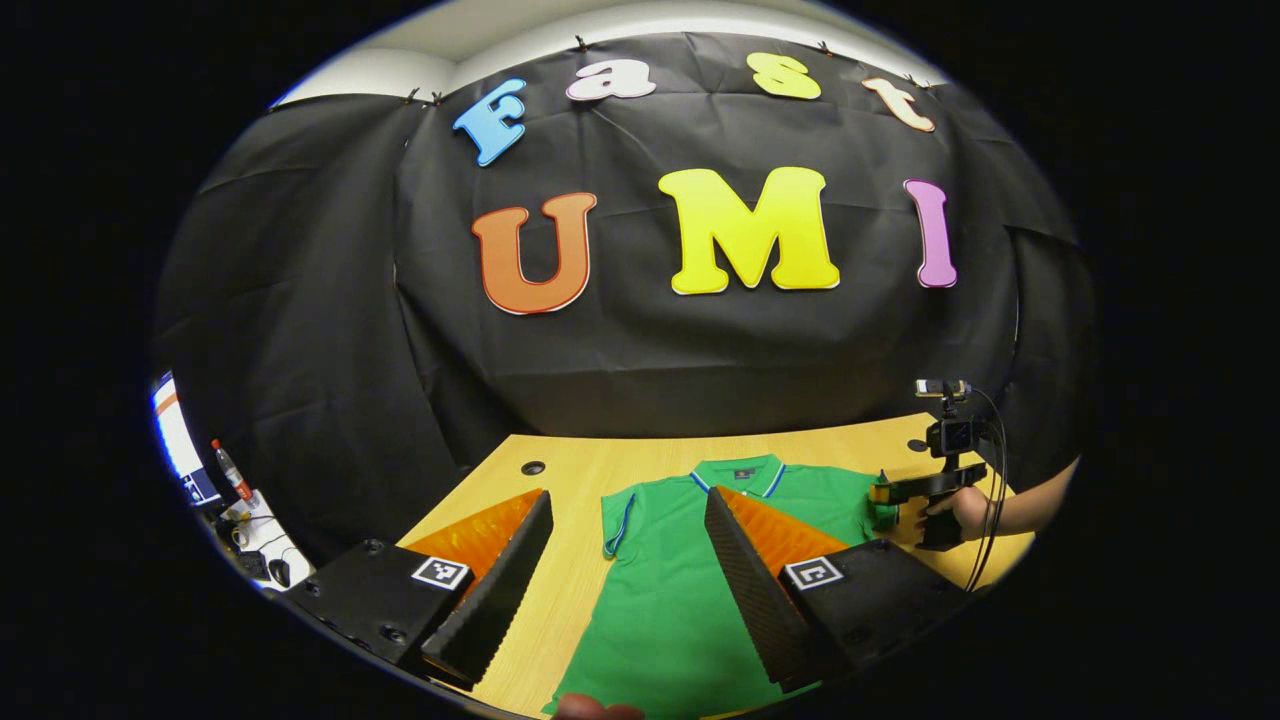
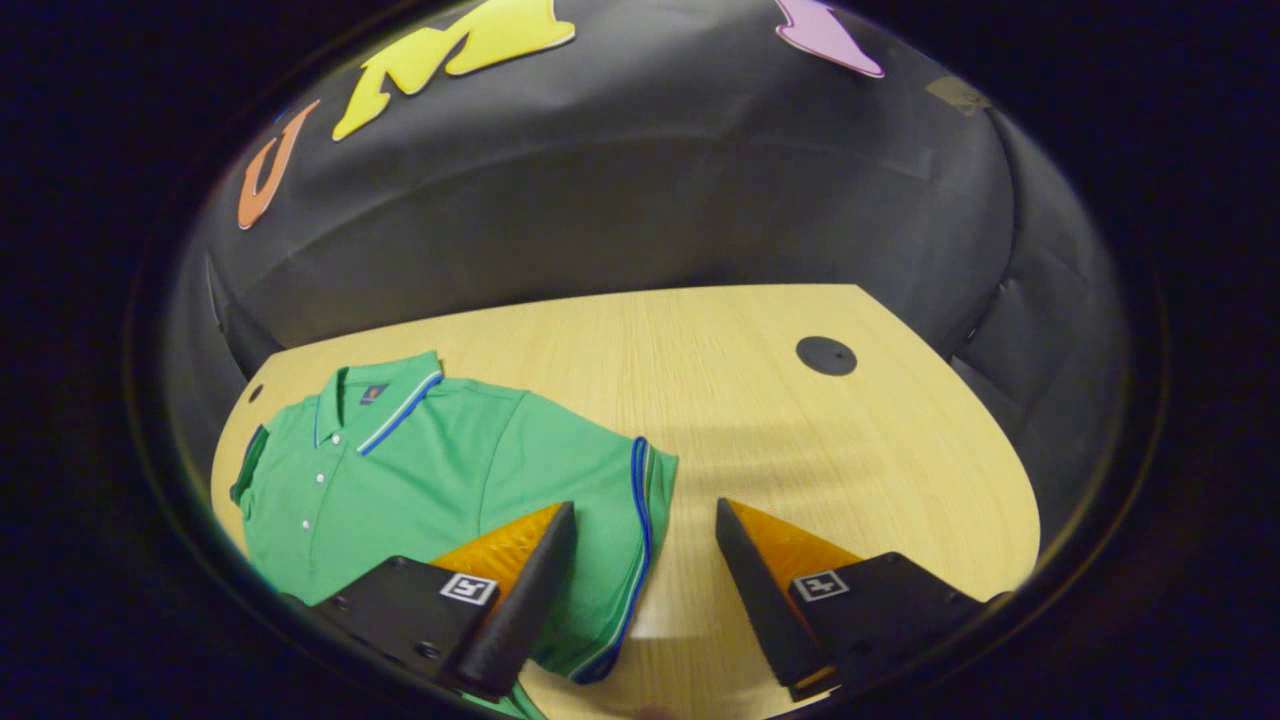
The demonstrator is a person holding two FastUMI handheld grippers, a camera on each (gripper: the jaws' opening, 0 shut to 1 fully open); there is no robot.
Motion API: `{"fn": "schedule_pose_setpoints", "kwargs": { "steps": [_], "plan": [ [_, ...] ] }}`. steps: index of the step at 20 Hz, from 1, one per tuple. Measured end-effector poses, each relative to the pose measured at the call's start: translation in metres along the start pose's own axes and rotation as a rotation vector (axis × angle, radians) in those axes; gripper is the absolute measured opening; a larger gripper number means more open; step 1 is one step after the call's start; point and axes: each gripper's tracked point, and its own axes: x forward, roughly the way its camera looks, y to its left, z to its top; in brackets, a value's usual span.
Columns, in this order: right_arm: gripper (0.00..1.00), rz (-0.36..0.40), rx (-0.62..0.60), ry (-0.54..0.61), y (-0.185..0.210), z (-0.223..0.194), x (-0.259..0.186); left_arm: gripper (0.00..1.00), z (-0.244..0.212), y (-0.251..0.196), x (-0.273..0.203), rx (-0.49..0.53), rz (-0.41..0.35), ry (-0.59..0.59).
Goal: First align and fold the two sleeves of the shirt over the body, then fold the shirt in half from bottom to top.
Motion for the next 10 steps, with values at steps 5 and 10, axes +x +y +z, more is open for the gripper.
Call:
{"fn": "schedule_pose_setpoints", "kwargs": {
  "steps": [5,10],
  "plan": [
    [0.07,-0.017,-0.009,0.015,-0.005,0.004,0.0,0.99,0.001,0.001,-0.001,0.005,0.005,0.002],
    [0.04,-0.006,-0.019,-0.011,0.002,0.02,-0.015,0.98,0.001,0.004,0.001,0.002,0.01,-0.01]
  ]
}}
